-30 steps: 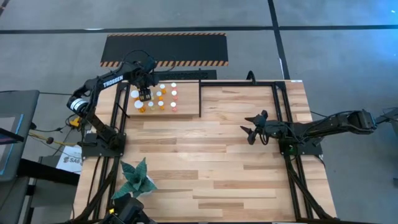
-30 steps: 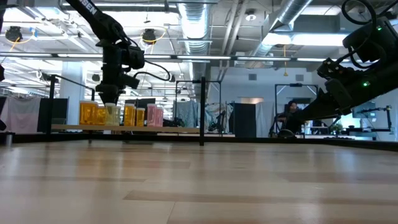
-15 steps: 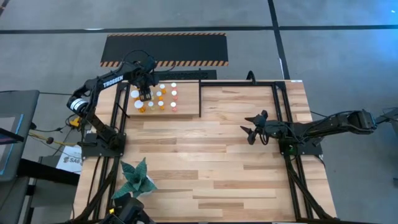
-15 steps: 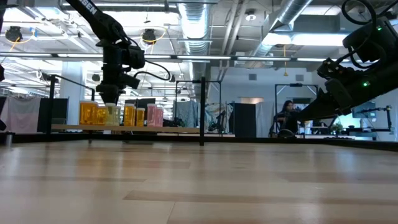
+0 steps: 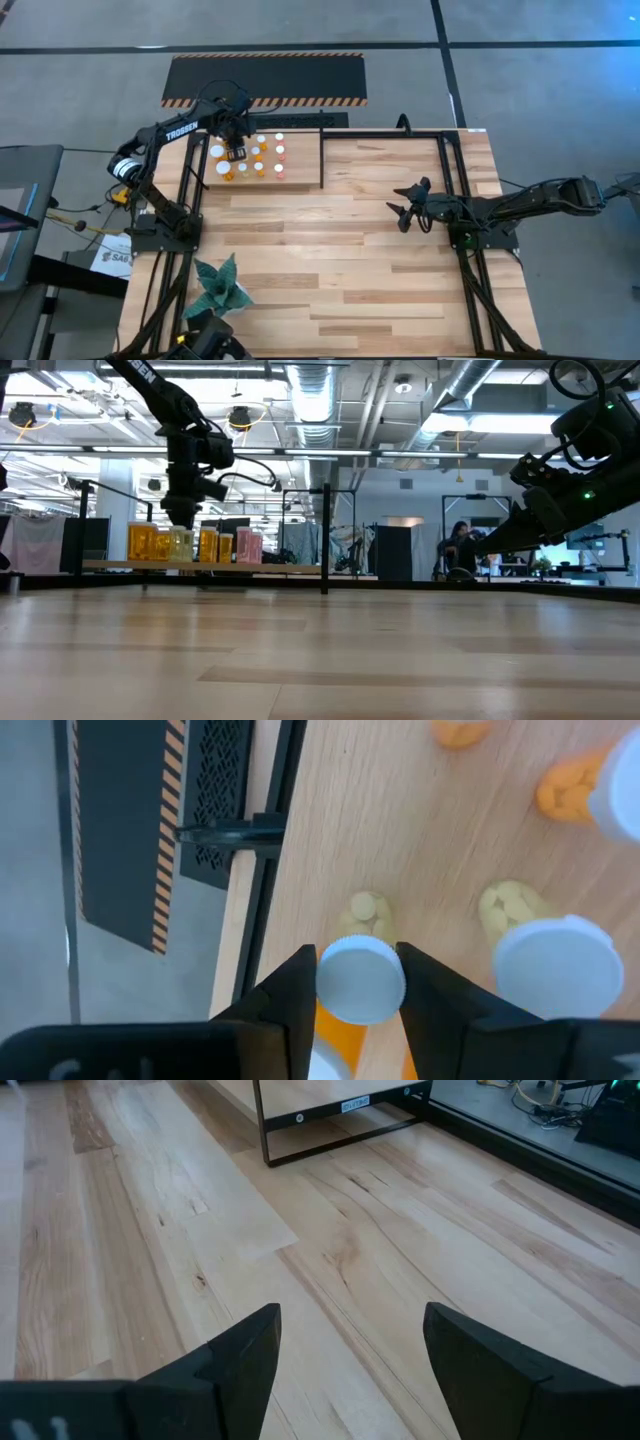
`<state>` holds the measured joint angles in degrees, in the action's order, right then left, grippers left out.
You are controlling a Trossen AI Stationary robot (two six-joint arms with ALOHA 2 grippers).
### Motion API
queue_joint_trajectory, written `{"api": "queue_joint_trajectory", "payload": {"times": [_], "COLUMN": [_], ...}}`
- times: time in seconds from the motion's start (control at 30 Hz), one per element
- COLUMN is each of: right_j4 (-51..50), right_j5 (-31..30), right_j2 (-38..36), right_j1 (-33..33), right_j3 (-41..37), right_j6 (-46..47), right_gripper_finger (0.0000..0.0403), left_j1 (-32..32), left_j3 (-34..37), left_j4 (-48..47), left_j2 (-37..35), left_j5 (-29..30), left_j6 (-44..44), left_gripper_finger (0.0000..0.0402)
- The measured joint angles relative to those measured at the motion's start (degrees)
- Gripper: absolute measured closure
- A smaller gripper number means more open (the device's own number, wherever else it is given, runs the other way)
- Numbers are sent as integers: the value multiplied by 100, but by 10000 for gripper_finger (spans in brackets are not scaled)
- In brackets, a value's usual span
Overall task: Pick and place medicine bottles onto shelf by color
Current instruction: Adjust the yellow pill bottle on the shelf
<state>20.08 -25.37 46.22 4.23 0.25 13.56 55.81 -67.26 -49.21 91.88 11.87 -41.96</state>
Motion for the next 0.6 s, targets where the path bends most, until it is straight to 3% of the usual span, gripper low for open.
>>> {"api": "queue_joint_trajectory", "payload": {"times": [0.6], "right_j4": [0], "right_j5": [0], "right_j2": [0], "right_j1": [0], "right_j3": [0], "right_j6": [0], "right_gripper_finger": [132], "left_j1": [-328], "left_j3": [-1], "left_j4": [202], "left_j2": [0], "left_j5": [-67], "left_j6": [127], "left_gripper_finger": [298]}}
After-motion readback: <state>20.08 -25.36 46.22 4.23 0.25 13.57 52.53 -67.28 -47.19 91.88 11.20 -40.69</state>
